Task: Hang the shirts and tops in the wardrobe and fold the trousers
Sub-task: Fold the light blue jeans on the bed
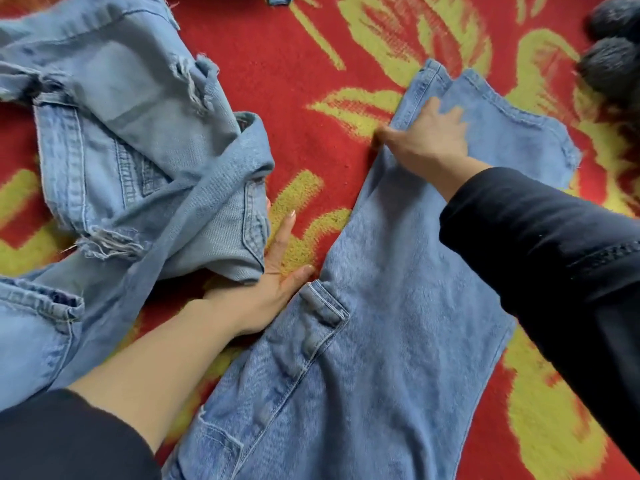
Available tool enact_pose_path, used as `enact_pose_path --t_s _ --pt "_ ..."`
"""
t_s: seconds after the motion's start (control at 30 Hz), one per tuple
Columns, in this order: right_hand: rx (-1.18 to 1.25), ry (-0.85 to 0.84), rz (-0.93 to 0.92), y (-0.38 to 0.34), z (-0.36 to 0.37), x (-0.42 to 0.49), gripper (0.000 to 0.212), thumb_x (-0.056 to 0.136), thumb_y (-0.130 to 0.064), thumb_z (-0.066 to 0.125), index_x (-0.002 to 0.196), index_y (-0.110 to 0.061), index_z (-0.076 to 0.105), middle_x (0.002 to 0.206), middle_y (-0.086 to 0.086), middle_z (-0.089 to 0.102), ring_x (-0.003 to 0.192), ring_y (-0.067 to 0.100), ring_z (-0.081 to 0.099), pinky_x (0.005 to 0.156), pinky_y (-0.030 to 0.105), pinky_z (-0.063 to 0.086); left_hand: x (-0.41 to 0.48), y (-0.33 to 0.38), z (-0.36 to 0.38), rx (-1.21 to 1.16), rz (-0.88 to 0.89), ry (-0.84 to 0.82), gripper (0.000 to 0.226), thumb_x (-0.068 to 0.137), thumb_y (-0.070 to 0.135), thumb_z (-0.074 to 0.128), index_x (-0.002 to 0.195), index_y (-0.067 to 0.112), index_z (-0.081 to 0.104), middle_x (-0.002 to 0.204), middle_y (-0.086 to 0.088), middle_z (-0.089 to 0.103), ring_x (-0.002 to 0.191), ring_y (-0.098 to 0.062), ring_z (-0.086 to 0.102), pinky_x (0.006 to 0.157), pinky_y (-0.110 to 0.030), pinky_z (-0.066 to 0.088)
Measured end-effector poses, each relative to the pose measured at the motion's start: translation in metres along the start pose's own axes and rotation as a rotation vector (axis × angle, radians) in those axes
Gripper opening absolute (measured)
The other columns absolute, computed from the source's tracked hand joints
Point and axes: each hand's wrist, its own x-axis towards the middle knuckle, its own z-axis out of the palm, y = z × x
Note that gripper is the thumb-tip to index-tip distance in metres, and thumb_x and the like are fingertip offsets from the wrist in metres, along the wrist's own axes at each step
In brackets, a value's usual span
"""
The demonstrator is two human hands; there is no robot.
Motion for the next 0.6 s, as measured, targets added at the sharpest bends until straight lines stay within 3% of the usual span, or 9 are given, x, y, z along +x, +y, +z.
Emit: enact_pose_path --t_s 0.1,0.2,0.3,0.33,0.37,0.43,0.53,0.6 --pt "0.007 0.036 -0.030 -0.004 -0.006 0.008 0.045 0.097 -0.036 0.045 0.121 0.001 0.050 0.130 0.024 0.044 0.120 0.040 0.044 0.081 0.040 0.040 0.001 -0.002 0.000 0.011 -0.031 -0.048 0.076 0.080 0.076 0.015 0.136 0.052 -0.031 0.117 0.018 -0.054 0.129 -0.004 -0.029 0.094 -0.020 -0.032" --pt "0.306 0.156 0.003 0.001 -0.011 0.017 0.029 0.097 -0.021 0.038 0.093 0.001 0.057 0.104 0.022 0.058 0.104 0.035 0.055 0.069 0.033 0.031 0.001 0.000 -0.004 0.023 -0.047 -0.065 0.075 0.083 0.078 0.016 0.136 0.052 -0.031 0.118 0.017 -0.053 0.130 -0.004 -0.027 0.097 -0.023 -0.030" --pt "0.477 -0.033 -0.164 0.007 0.002 0.006 0.034 0.091 -0.034 0.045 0.108 -0.012 0.065 0.100 0.010 0.060 0.089 0.019 0.056 0.073 0.027 0.039 0.002 -0.001 -0.003 -0.057 -0.066 -0.123 0.073 0.086 0.069 0.021 0.137 0.052 -0.029 0.121 0.020 -0.048 0.130 -0.001 -0.025 0.100 -0.024 -0.024" --pt "0.471 -0.123 -0.214 0.013 0.007 0.001 0.035 0.090 -0.039 0.047 0.113 -0.020 0.064 0.109 0.008 0.059 0.096 0.016 0.055 0.082 0.026 0.043 0.002 -0.001 -0.004 -0.097 -0.062 -0.143 0.071 0.088 0.068 0.021 0.137 0.053 -0.028 0.124 0.021 -0.046 0.131 -0.002 -0.024 0.102 -0.025 -0.021" --pt "0.405 -0.172 -0.257 0.018 0.010 -0.003 0.041 0.091 -0.040 0.048 0.126 -0.022 0.060 0.125 0.009 0.055 0.114 0.020 0.051 0.098 0.031 0.041 0.004 -0.001 -0.005 -0.131 -0.060 -0.147 0.069 0.089 0.067 0.022 0.137 0.055 -0.027 0.126 0.021 -0.043 0.132 -0.003 -0.023 0.103 -0.026 -0.019" --pt "0.222 -0.178 -0.295 0.027 0.017 -0.019 0.052 0.095 -0.039 0.049 0.144 -0.024 0.042 0.153 0.009 0.032 0.143 0.026 0.024 0.118 0.041 0.020 0.004 0.000 -0.007 -0.179 -0.077 -0.159 0.065 0.092 0.062 0.023 0.139 0.055 -0.022 0.126 0.025 -0.043 0.128 0.000 -0.024 0.103 -0.025 -0.018" --pt "0.182 -0.188 -0.224 0.034 0.028 -0.075 0.068 0.093 -0.052 0.048 0.152 -0.035 0.019 0.162 0.001 0.001 0.149 0.020 -0.005 0.118 0.039 -0.004 -0.009 0.015 -0.011 -0.407 -0.107 -0.139 0.061 0.085 0.076 0.020 0.140 0.059 0.001 0.126 0.050 -0.031 0.136 0.001 -0.014 0.116 -0.030 -0.009" --pt "0.237 -0.230 -0.211 0.038 0.035 -0.119 0.068 0.092 -0.057 0.046 0.151 -0.040 0.015 0.162 -0.004 -0.006 0.148 0.016 -0.012 0.116 0.038 -0.010 -0.037 0.027 -0.007 -0.390 -0.142 -0.165 0.057 0.073 0.079 0.017 0.128 0.068 0.006 0.131 0.053 -0.021 0.141 -0.001 -0.006 0.116 -0.038 -0.003"
